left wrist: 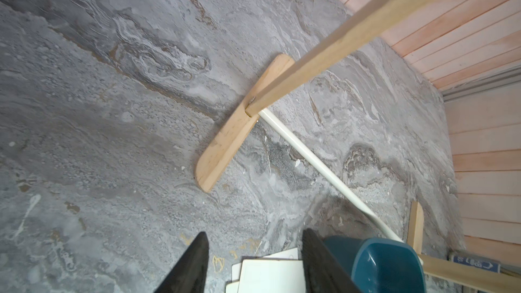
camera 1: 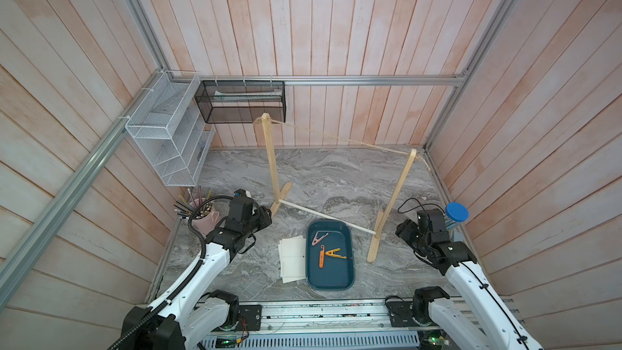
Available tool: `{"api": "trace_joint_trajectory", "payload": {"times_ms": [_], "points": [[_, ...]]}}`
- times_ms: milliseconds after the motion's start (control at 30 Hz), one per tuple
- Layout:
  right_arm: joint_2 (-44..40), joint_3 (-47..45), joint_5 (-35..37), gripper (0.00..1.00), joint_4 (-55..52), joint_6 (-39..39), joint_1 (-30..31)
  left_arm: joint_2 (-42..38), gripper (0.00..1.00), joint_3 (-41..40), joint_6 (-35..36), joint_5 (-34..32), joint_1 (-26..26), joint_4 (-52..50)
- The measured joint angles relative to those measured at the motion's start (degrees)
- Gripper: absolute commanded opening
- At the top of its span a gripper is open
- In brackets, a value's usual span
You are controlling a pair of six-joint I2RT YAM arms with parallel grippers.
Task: Remove the postcards from the strings
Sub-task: Reset both arms
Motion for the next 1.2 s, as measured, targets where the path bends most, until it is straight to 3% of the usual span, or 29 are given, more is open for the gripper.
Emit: {"api": "trace_joint_trajectory", "payload": {"times_ms": [267, 367, 567, 867, 1000, 1200], "points": [[13.22, 2.27, 6.38, 0.77, 17.99, -11.98, -0.57, 3.54, 0.57, 2.86, 3.28, -4.87, 4.17, 3.28], [15.58, 1.6, 10.01, 0.86, 26.77, -16.57, -0.59, 3.87, 0.61, 2.78, 5.51, -9.33, 4.61, 6.01], [20.22, -1.9, 15.91, 0.89, 44.61, -25.53, -1.05, 5.2, 0.65, 1.14, 12.04, -18.64, 6.16, 15.89], [28.72, -4.81, 19.32, 0.89, 60.85, -34.84, -1.97, 10.8, 0.7, -10.88, 25.88, -27.19, 7.02, 43.12], [30.08, -6.62, 19.76, 0.9, 66.99, -37.59, -2.38, 13.4, 0.73, -16.74, 30.82, -27.36, 8.55, 56.81], [31.32, -12.0, 19.54, 0.91, 77.55, -39.98, -3.5, 17.92, 0.75, -18.56, 32.76, -24.04, 12.52, 68.17]]}}
